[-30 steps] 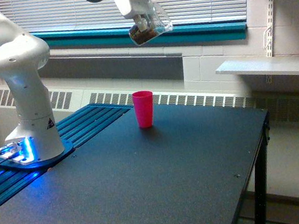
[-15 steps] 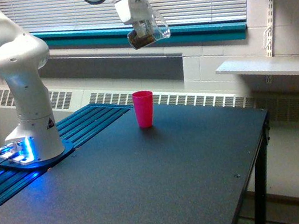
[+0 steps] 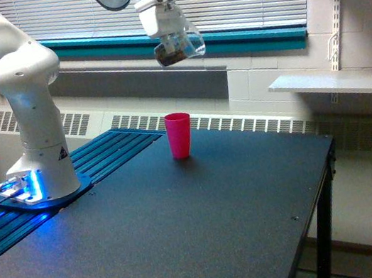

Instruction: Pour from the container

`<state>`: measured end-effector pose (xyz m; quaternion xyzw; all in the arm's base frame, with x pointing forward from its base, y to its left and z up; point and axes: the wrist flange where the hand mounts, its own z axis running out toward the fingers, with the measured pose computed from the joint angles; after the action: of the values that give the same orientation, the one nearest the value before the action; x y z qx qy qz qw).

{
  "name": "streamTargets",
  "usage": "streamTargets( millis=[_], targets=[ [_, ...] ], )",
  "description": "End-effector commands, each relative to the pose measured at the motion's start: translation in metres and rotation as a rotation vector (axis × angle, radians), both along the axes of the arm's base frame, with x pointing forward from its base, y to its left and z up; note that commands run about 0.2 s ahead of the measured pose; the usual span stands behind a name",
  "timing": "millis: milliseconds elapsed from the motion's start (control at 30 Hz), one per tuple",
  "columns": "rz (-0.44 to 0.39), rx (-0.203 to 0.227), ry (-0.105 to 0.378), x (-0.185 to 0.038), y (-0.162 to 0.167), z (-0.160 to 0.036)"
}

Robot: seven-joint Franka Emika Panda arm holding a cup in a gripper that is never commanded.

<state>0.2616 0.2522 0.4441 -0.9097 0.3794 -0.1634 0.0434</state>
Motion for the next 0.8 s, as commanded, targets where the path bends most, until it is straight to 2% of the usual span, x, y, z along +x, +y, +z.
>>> streamTargets(
  millis=[33, 200, 367, 800],
  targets=[
    [-0.1, 0.024, 0.005, -0.02, -0.011, 0.002],
    [-0.138, 0.028, 0.012, -0.031, -0.02, -0.004],
    [-0.177, 0.055, 0.024, -0.037, -0.022, -0.011],
    [-0.175, 0.093, 0.078, -0.039, -0.012, -0.036]
  ],
)
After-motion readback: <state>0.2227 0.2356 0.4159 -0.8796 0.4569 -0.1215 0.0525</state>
